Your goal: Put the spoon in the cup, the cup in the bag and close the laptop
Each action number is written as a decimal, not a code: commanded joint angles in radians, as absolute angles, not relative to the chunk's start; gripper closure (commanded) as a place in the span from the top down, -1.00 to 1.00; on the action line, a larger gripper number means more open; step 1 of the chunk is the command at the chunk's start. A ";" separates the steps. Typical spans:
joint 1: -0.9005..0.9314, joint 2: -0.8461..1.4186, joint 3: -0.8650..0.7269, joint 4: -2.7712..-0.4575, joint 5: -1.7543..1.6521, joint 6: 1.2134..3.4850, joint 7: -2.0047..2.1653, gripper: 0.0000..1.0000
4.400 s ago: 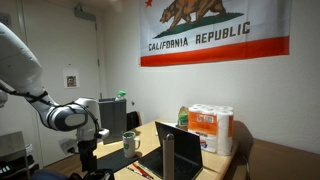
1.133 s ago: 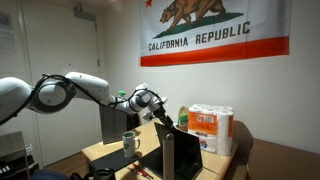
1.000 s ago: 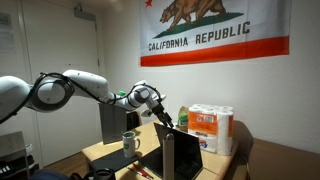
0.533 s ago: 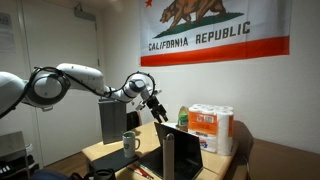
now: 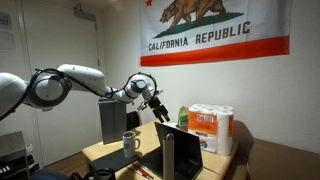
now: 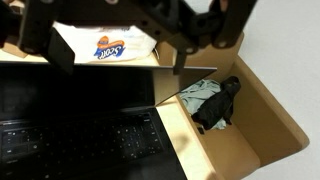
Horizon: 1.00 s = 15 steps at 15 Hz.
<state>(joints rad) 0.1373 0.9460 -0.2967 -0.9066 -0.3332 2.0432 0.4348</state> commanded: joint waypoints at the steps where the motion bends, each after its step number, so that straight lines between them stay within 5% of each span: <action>1: 0.109 1.014 -0.281 -0.819 -0.333 2.071 0.463 1.00; 15: 0.065 1.094 -0.278 -0.689 -0.272 2.163 0.480 1.00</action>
